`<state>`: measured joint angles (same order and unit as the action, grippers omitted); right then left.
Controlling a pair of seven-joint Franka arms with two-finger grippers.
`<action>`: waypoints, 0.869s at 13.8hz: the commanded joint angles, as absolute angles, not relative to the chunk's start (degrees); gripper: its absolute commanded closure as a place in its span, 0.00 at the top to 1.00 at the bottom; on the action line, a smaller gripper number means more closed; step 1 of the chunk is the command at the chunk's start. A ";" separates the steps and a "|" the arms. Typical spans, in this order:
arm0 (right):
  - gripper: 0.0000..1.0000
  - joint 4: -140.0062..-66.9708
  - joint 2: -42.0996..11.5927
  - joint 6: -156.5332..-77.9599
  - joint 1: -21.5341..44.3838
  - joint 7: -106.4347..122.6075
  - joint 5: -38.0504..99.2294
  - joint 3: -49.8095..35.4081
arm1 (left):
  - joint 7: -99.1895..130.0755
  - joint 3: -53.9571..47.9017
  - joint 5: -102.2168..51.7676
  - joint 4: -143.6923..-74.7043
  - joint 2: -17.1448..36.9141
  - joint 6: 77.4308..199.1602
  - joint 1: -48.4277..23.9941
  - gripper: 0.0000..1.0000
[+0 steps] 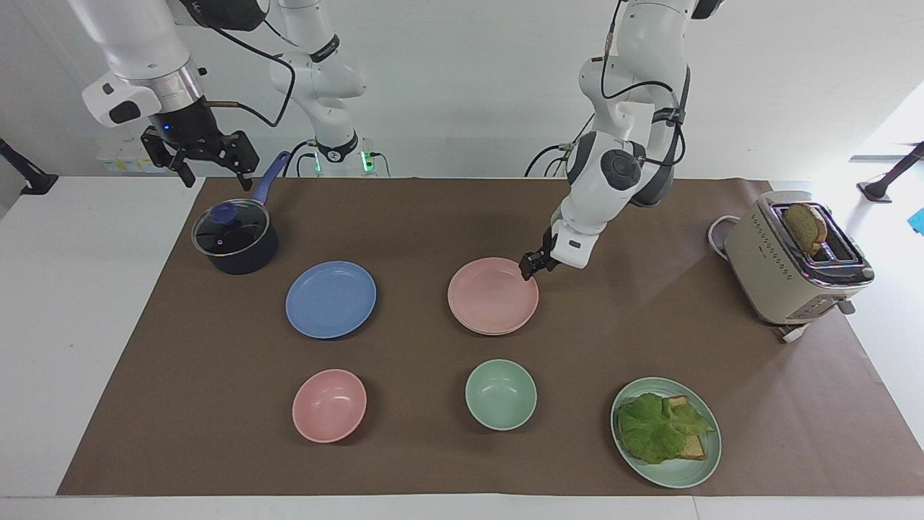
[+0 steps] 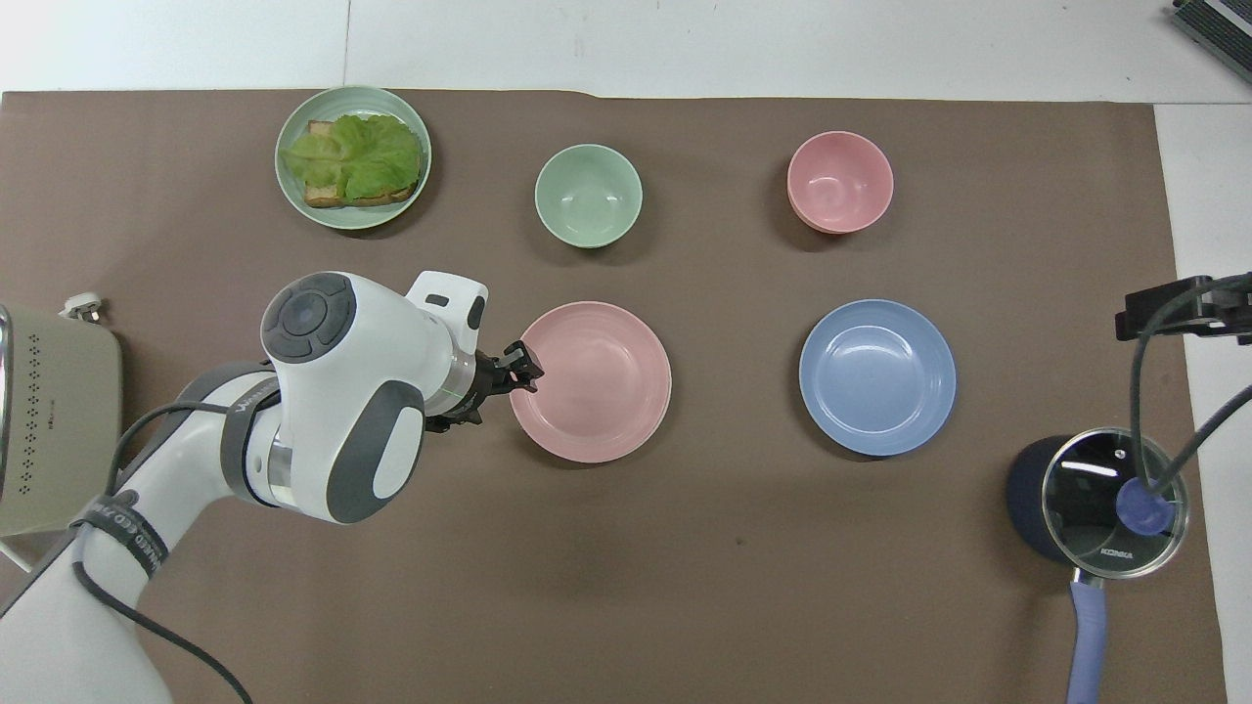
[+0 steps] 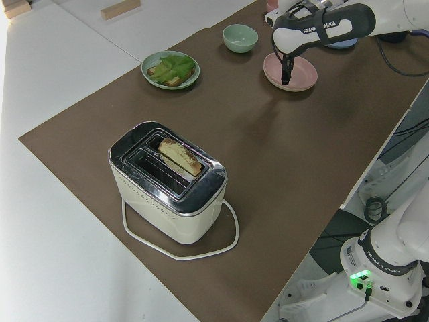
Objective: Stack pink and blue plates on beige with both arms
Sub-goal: 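Withdraw the left gripper while the right gripper reaches the blue plate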
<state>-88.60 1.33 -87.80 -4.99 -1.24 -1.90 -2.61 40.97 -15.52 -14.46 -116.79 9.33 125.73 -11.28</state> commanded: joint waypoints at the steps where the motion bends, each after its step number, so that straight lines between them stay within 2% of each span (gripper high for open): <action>1: 1.00 -90.26 2.64 -88.33 -5.71 -1.85 -2.11 -3.08 | 30.55 -14.68 -10.66 -111.65 7.04 114.30 -5.39 1.00; 4: 1.00 -91.75 3.07 -90.60 -5.63 -1.85 -2.11 -3.08 | 14.83 -14.59 -8.36 -105.40 5.72 101.90 4.89 1.00; 6: 1.00 -94.21 3.87 -92.98 -5.62 -1.76 -2.02 -3.16 | 8.64 -14.59 -4.42 -102.06 5.36 98.98 9.38 1.00; 9: 1.00 -96.84 3.87 -95.00 -5.71 -1.85 -1.15 -3.16 | 2.73 -14.59 -1.15 -95.74 5.45 98.70 10.54 1.00; 12: 1.00 -104.21 3.52 -102.89 -5.63 -1.32 -0.97 -3.16 | 2.37 -14.68 -0.18 -88.27 5.36 94.94 10.20 1.00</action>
